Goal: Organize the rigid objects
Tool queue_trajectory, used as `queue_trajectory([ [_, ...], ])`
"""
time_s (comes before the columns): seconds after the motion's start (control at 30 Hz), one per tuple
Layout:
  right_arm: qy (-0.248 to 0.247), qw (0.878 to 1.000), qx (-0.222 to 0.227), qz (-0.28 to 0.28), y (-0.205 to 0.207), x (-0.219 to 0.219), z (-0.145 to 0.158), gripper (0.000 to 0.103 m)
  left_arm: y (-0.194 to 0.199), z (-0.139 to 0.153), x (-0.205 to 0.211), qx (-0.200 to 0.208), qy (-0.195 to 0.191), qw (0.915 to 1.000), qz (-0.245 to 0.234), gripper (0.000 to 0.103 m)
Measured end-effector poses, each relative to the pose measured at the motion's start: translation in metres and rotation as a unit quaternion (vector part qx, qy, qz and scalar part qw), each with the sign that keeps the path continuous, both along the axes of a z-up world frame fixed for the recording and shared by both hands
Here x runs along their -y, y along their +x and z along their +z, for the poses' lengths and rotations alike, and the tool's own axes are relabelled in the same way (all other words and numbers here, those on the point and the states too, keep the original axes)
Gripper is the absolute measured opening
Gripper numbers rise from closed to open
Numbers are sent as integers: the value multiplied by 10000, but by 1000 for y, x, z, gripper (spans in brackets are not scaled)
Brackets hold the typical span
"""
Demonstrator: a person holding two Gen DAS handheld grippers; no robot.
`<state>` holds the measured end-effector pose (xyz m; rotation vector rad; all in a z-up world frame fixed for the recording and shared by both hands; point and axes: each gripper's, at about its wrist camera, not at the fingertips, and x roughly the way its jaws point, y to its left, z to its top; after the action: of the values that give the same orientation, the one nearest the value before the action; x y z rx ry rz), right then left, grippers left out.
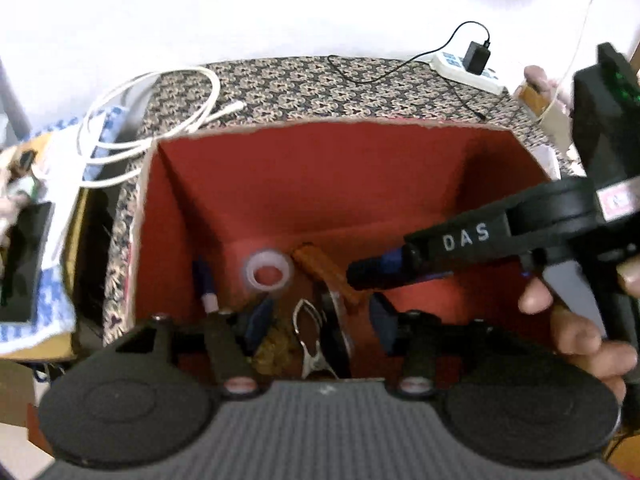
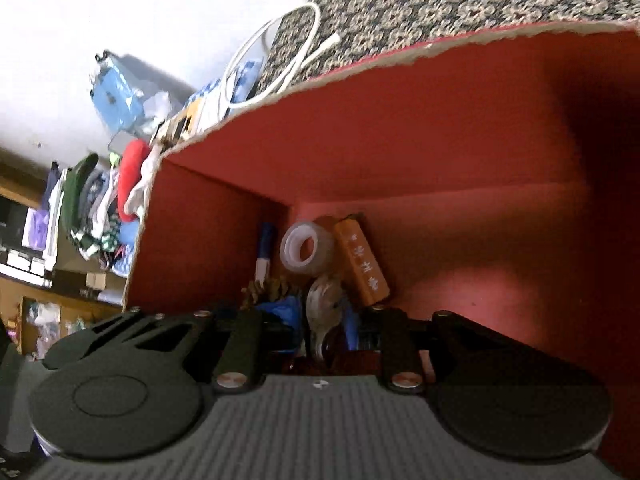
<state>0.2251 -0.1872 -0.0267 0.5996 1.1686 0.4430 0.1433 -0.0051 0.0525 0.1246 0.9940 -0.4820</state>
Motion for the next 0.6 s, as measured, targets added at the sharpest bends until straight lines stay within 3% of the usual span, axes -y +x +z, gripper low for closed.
queue_trajectory([
  [0.3,-373,9958,459,-702,-9,5,6,6,13,-5,26,311,649,9973,140,53],
  [0.6,-523,9926,533,-958,-10,7,6,6,24,-11,31,472,966,9934,401,55],
])
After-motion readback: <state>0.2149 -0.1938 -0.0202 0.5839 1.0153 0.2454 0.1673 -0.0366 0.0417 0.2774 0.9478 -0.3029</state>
